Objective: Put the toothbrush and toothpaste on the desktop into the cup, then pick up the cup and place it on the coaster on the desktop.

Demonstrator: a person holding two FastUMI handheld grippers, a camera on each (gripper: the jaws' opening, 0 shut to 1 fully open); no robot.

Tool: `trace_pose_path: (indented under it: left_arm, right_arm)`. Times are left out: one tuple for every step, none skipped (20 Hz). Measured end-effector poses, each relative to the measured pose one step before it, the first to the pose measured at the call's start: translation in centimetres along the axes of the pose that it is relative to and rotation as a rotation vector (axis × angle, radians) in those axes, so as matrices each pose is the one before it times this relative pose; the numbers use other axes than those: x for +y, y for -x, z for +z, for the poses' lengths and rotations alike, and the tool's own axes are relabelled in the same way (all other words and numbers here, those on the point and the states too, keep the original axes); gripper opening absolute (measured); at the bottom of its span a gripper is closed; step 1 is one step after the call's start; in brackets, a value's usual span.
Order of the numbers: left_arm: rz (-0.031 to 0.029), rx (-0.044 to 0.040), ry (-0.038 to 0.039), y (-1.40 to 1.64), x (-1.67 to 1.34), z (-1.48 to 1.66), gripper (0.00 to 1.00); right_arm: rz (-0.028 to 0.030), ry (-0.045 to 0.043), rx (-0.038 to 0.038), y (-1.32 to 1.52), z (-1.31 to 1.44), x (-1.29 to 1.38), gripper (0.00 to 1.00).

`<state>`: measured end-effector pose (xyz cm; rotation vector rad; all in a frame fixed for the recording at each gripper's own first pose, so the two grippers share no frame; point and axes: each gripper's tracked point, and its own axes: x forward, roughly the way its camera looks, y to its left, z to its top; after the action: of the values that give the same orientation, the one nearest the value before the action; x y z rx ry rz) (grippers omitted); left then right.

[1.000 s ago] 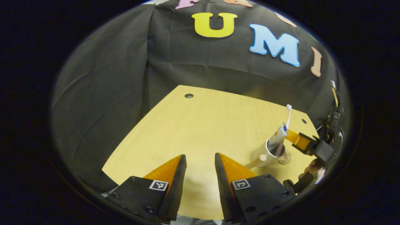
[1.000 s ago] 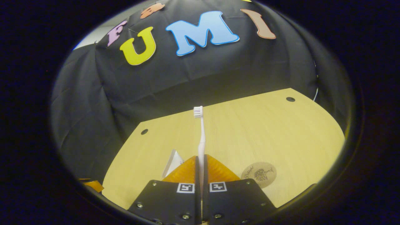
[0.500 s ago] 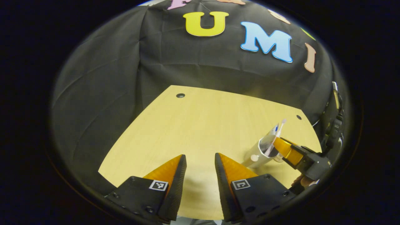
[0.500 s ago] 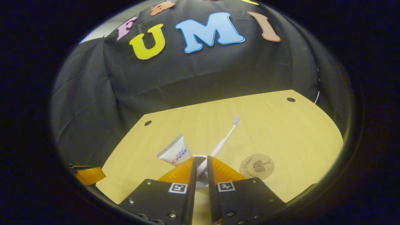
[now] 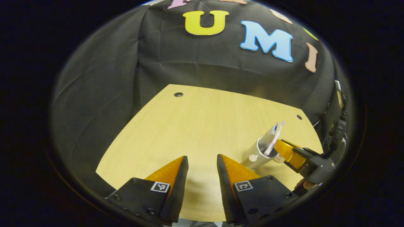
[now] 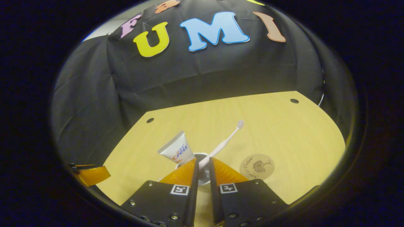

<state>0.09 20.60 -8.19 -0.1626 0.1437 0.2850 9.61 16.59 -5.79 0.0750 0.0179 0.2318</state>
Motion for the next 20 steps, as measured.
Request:
trace_pose_path:
  left_arm:
    - [-0.00027,0.00103,0.00309,0.013,-0.057,-0.002,0.60]
    - [0.00040,0.00003,0.00318,0.063,0.024,0.024,0.60]
    - [0.00143,0.00205,0.00249,-0.024,0.046,-0.033,0.60]
    - [0.00145,0.00139,0.00102,-0.058,-0.087,-0.090,0.59]
    - [0.00214,-0.00110,0.00072,0.014,0.010,0.044,0.59]
    - [0.00024,-0.00272,0.00112,-0.070,0.057,0.005,0.60]
    - [-0.00013,-0.00078,0.00027,0.026,-0.038,-0.002,0.60]
    - [0.00100,-0.00126,0.00103,0.110,-0.037,-0.001,0.60]
    - [0.00044,-0.00199,0.00091,0.077,0.027,-0.035,0.60]
    - [0.00092,-0.00433,0.00027,-0.028,-0.077,0.099,0.60]
    - [-0.00044,-0.00382,0.00251,0.031,0.019,-0.002,0.59]
    - [-0.00119,-0.00076,0.00525,-0.008,0.052,0.013,0.60]
    - [-0.00384,-0.00113,0.00692,-0.071,-0.085,-0.085,0.60]
    - [-0.00188,0.00020,0.00730,-0.092,-0.017,-0.085,0.60]
    - [-0.00531,-0.00168,0.00600,0.043,-0.078,0.028,0.60]
    - [-0.00221,-0.00112,0.00338,0.013,-0.027,-0.047,0.60]
    - [-0.00322,-0.00115,0.00175,0.024,-0.008,-0.021,0.60]
    - [-0.00511,0.00047,-0.00021,-0.111,-0.112,-0.027,0.60]
    - [-0.00791,0.00043,-0.00139,-0.089,-0.276,0.035,0.60]
    - [-0.01429,0.00348,-0.00265,-0.110,-0.504,0.039,0.60]
  right_arm:
    - [-0.00404,0.03397,0.01813,-0.180,-0.520,0.008,0.21]
    - [0.00124,0.03282,0.02585,-0.176,-0.843,0.183,0.21]
    - [0.00915,0.02380,0.01679,0.002,-0.338,0.273,0.21]
    - [0.00364,0.02665,0.01331,-0.224,-0.283,0.169,0.18]
    - [0.00307,0.03491,0.01278,-0.063,-0.108,0.127,0.18]
    - [-0.00173,0.03943,0.01111,-0.091,-0.188,0.121,0.18]
    - [0.00198,0.03546,0.01197,-0.012,-0.090,0.005,0.19]
    - [0.00217,0.02418,0.01287,-0.182,-0.017,-0.067,0.18]
    - [0.00646,0.01319,0.03329,-0.015,-0.274,-0.060,0.18]
    - [0.00785,0.00598,0.01854,-0.193,0.020,-0.021,0.20]
    - [0.01291,0.00546,0.02792,0.164,-0.159,0.019,0.20]
    - [0.00786,0.00371,0.01228,-0.002,0.164,-0.037,0.20]
    - [0.01044,0.00126,0.01627,0.121,0.084,0.046,0.20]
    - [0.01644,-0.00448,0.01343,0.119,-0.056,0.315,0.19]
    - [0.00853,-0.00539,-0.00158,0.263,0.275,0.016,0.19]
    - [0.00223,-0.00378,-0.00929,0.243,0.393,-0.027,0.19]
    - [0.00493,-0.00261,-0.00249,0.200,0.172,0.071,0.18]
    - [0.00237,-0.00304,-0.00272,0.216,0.056,0.051,0.19]
    - [0.00410,-0.00532,-0.00699,0.334,0.171,0.016,0.20]
    - [0.00655,-0.00740,-0.00356,0.398,0.039,0.074,0.20]
